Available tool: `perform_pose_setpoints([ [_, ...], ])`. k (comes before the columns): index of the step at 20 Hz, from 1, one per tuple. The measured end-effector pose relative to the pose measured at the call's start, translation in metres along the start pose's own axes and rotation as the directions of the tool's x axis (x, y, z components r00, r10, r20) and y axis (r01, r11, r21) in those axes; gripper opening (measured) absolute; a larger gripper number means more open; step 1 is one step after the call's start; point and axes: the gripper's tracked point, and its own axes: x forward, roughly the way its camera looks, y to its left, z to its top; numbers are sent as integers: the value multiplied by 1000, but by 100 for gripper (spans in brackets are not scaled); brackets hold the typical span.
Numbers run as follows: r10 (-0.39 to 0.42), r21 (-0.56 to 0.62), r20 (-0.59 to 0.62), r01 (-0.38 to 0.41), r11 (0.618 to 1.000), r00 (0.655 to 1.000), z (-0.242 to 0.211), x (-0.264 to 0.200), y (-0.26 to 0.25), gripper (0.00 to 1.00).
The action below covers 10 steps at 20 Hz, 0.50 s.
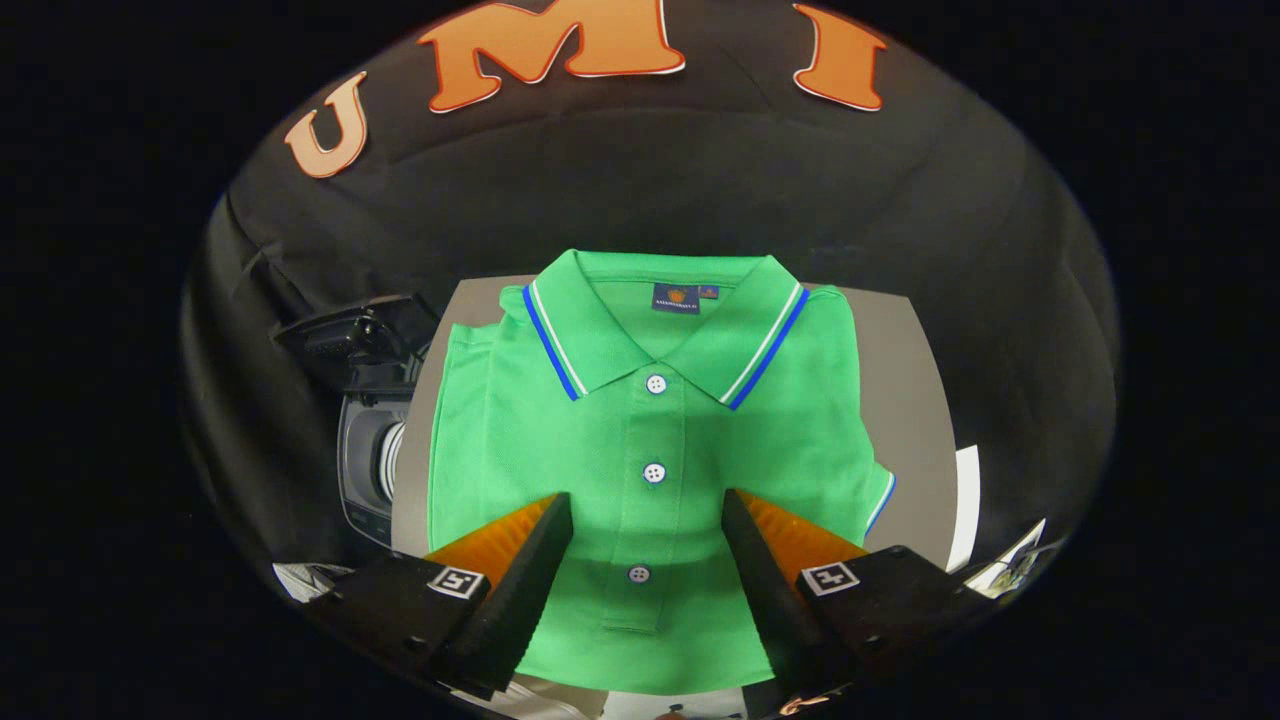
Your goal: Put the clothes into the washing machine and then close the washing machine lid.
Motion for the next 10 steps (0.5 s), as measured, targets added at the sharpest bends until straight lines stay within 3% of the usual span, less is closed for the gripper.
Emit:
perform_pose_setpoints([
  [4,28,-17,-4,-28,999,1000,0,-1,1,91],
  [10,111,41,47,-113,993,993,3,0,1,21],
])
